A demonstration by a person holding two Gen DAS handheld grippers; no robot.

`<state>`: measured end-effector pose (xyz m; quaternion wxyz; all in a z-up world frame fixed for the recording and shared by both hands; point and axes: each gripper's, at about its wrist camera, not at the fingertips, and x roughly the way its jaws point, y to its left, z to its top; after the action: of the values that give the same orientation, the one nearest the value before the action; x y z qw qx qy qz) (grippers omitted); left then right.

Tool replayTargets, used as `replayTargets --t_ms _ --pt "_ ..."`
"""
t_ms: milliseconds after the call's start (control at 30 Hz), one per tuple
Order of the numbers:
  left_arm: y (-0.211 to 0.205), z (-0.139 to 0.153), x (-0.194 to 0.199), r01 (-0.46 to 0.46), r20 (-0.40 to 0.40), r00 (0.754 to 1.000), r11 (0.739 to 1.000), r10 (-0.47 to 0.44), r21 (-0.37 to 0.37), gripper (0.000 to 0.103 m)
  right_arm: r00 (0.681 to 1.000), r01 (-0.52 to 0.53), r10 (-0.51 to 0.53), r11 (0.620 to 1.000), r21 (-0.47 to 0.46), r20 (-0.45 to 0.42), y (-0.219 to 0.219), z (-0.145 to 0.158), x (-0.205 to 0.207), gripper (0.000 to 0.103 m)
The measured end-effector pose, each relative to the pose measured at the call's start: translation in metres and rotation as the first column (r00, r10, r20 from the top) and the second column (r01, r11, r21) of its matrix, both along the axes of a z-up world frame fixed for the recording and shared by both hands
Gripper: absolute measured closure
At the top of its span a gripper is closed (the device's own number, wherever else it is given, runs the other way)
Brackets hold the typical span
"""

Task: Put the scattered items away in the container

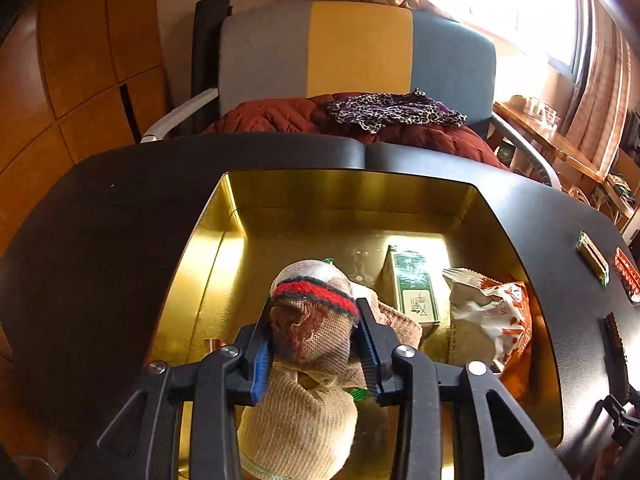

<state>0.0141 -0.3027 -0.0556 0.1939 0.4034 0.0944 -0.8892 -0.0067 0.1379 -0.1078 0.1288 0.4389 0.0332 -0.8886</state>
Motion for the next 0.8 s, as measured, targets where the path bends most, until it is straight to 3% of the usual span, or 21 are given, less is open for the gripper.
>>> replayTargets --t_ms 200,433,600,700,800 --pt "0.003 0.022 0.023 -0.051 -0.074 0.996 0.999 0.051 -0.003 0.054 1.000 -0.010 0.010 1.000 -0.024 0.013 0.005 0.003 -0.002 0.019" --pt "0.028 0.042 0.052 -0.026 -0.172 0.984 0.997 0.037 0.066 0.053 0.999 0.037 -0.036 0.990 -0.134 0.012 0.032 0.016 -0.011 0.021" --pt "0.060 0.044 0.053 0.067 -0.174 0.983 0.995 -0.053 0.073 0.053 0.999 0.035 -0.031 0.994 -0.101 0.038 0.030 0.016 -0.028 0.035" --pt "0.078 0.043 0.051 0.120 -0.165 0.981 0.990 -0.106 0.079 0.053 0.998 0.026 -0.023 0.998 -0.057 0.058 0.024 0.013 -0.039 0.057" --pt "0.091 0.039 0.049 0.156 -0.153 0.978 0.983 -0.140 0.096 0.053 0.998 0.017 -0.016 1.000 -0.013 0.061 0.017 0.010 -0.043 0.061"
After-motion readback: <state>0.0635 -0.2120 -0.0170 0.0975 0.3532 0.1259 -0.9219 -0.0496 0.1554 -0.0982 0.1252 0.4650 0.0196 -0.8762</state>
